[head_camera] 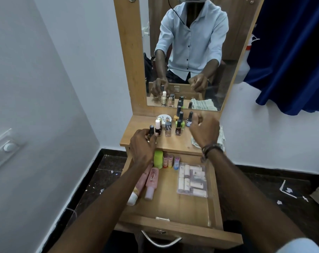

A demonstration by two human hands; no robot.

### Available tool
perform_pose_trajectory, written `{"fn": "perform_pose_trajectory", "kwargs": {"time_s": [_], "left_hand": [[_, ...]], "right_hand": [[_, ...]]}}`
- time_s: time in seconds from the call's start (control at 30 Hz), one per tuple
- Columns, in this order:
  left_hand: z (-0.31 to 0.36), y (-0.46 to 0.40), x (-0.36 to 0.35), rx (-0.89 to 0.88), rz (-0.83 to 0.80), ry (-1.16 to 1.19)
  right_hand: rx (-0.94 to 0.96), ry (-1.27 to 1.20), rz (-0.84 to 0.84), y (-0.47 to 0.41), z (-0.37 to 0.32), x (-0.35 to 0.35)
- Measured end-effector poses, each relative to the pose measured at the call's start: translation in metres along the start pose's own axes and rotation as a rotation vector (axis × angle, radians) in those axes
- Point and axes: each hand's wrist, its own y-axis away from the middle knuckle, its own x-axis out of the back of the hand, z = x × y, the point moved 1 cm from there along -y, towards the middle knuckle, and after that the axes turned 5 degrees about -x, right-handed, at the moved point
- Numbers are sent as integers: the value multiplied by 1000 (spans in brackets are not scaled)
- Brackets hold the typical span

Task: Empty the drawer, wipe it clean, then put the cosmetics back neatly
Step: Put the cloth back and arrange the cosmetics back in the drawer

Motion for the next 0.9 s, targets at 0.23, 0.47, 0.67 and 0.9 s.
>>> {"fn": "perform_pose_trajectory", "kwargs": {"time_s": [0.23,0.47,0.67,0.9], "left_hand": [[-2,-2,-2,38,-16,6],[-5,-4,-2,53,-28,4],[-8,-8,-4,105,-9,34],[-10,-7,-7,88,21,36]], "right_hand": [[178,269,-235,-53,-25,-15],[219,358,-285,-58,-30,-30],[156,381,-312,-63,-37,-35],[150,487,-313,-66,-51,-43]]}}
